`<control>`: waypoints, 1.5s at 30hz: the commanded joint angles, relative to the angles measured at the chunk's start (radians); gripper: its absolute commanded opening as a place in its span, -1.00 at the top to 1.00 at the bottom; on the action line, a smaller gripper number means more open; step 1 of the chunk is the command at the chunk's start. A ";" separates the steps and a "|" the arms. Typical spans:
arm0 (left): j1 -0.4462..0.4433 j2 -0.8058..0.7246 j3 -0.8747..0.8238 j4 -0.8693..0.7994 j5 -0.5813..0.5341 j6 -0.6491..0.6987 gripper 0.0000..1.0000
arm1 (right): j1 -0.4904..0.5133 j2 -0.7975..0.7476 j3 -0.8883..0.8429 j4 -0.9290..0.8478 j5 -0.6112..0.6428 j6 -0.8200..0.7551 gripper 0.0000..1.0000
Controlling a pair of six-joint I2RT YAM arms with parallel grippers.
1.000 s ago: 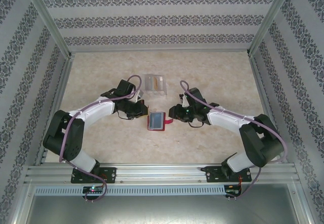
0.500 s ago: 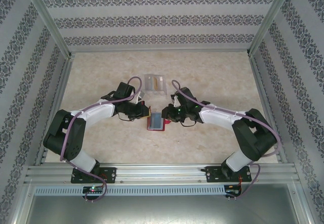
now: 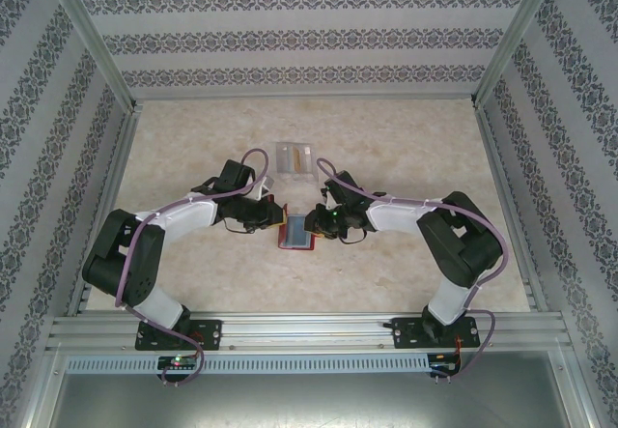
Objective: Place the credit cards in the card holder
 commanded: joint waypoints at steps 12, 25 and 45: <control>0.015 0.008 -0.020 0.022 0.016 -0.011 1.00 | 0.020 0.045 0.022 0.046 -0.045 0.024 0.56; 0.015 -0.001 -0.023 0.021 0.016 -0.013 1.00 | 0.022 -0.003 -0.003 0.009 0.007 0.002 0.49; 0.016 0.001 -0.024 0.038 0.032 -0.025 1.00 | 0.053 0.018 0.003 -0.010 0.060 -0.007 0.30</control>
